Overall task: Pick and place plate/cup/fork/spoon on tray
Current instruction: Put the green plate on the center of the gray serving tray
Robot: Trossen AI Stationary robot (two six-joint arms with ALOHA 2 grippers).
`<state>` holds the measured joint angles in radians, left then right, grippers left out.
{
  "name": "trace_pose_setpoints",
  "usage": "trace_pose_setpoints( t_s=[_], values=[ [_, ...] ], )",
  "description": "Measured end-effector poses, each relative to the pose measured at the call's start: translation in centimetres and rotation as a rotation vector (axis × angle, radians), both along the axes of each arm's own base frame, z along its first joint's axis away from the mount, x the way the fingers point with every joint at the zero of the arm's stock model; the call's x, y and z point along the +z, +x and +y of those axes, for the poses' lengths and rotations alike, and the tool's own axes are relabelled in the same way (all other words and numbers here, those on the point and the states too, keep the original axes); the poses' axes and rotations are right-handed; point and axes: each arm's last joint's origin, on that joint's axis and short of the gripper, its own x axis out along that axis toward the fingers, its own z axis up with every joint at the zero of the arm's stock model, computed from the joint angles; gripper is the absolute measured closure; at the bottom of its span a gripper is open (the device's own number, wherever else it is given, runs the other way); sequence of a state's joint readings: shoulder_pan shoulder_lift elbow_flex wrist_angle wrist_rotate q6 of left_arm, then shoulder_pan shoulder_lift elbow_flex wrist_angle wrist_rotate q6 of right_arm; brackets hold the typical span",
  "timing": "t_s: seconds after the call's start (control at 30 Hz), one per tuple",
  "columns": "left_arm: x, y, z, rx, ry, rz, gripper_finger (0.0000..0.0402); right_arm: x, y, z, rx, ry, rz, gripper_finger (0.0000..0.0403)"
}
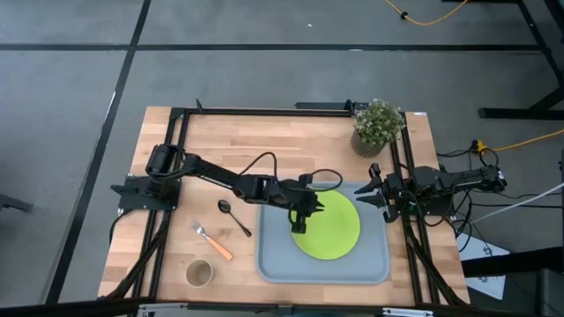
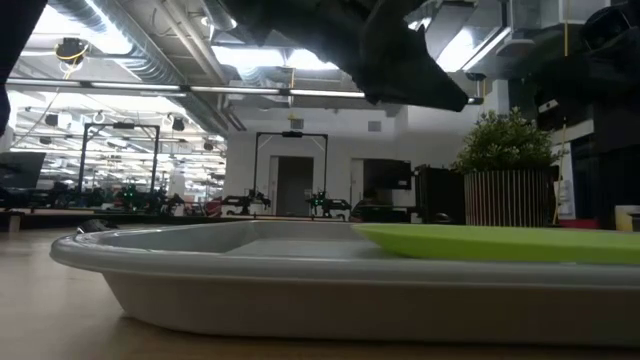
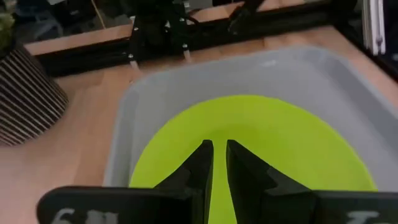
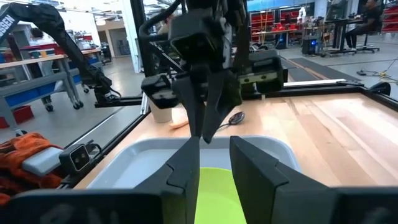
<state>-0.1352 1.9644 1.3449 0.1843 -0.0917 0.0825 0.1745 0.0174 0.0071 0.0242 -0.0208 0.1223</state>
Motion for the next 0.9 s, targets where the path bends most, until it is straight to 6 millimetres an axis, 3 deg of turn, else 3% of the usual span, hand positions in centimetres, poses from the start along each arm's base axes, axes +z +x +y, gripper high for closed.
trace_pose_setpoints(
  t_s=[0.23, 0.47, 0.9],
  values=[
    [-0.7, 0.0, -0.6, 0.176, -0.152, 0.008, 0.0363, 0.0, 0.0, 0.0, 0.0, 0.0, 0.001, 0.0309],
    [-4.3, 0.6, -1.3, 0.149, -0.205, 0.111, 0.0363, 0.0, 0.0, 0.0, -0.001, 0.0, 0.002, 0.0309],
    [-5.6, -0.1, -2.0, 0.097, -0.243, 0.256, 0.0363, 0.0, 0.0, 0.0, -0.001, 0.0, 0.002, 0.0309]
  ],
)
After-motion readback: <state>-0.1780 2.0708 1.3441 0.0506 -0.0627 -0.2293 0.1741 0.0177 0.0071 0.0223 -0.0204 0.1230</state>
